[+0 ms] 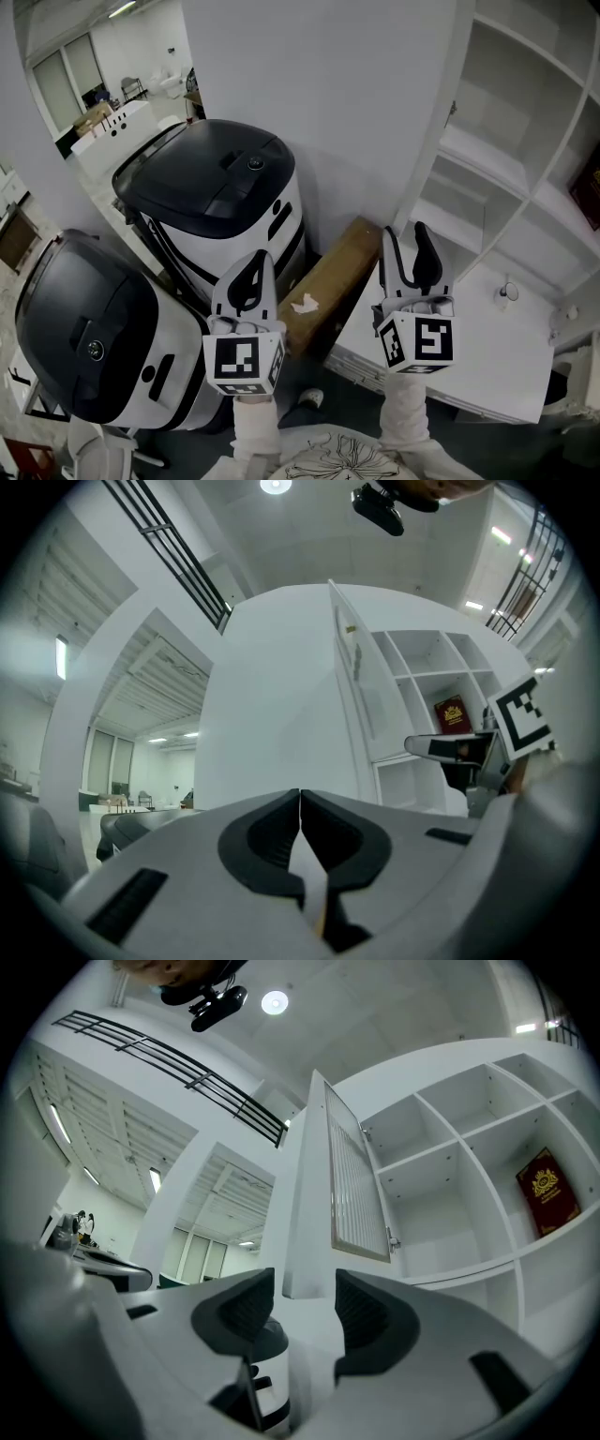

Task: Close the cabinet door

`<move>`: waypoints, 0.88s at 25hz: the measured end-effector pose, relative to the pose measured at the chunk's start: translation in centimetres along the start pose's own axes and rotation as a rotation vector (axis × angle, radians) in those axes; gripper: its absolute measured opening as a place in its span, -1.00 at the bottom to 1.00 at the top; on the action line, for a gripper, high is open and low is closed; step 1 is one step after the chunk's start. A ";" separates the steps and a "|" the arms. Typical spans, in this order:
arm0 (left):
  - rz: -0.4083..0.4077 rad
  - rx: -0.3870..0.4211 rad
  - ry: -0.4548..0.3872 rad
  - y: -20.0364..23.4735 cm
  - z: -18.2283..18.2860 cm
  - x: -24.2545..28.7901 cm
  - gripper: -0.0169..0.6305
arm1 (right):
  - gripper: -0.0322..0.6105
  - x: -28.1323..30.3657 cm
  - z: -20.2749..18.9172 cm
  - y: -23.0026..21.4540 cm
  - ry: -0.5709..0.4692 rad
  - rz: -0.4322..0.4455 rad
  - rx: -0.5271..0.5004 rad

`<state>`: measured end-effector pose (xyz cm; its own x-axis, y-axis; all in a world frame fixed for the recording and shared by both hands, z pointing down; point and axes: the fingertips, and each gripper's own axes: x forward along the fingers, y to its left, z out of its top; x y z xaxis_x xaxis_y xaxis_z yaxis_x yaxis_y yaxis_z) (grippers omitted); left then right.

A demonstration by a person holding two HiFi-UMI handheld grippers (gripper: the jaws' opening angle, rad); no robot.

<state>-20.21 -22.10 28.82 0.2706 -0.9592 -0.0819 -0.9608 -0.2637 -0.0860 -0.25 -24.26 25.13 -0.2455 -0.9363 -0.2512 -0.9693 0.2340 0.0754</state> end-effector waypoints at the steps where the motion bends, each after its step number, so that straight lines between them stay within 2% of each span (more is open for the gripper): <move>1: -0.002 0.000 0.001 0.1 -0.1 0.1 -0.93 | -0.31 0.1 0.0 0.1 0.000 -0.002 -0.002; 8: -0.019 -0.004 0.001 0.3 -0.3 0.7 -0.93 | -0.48 0.6 0.0 0.0 0.000 -0.042 -0.028; 16: -0.037 -0.012 0.001 0.2 -0.5 1.5 -0.93 | -0.53 0.7 0.2 0.2 0.002 -0.078 -0.073; 22: -0.067 -0.026 -0.003 -0.6 -0.7 2.2 -0.93 | -0.55 0.5 0.1 0.2 -0.013 -0.089 -0.045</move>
<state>-19.13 -24.14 29.42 0.3346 -0.9390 -0.0800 -0.9417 -0.3300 -0.0655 -0.60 -24.61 24.90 -0.1591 -0.9493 -0.2711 -0.9858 0.1380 0.0952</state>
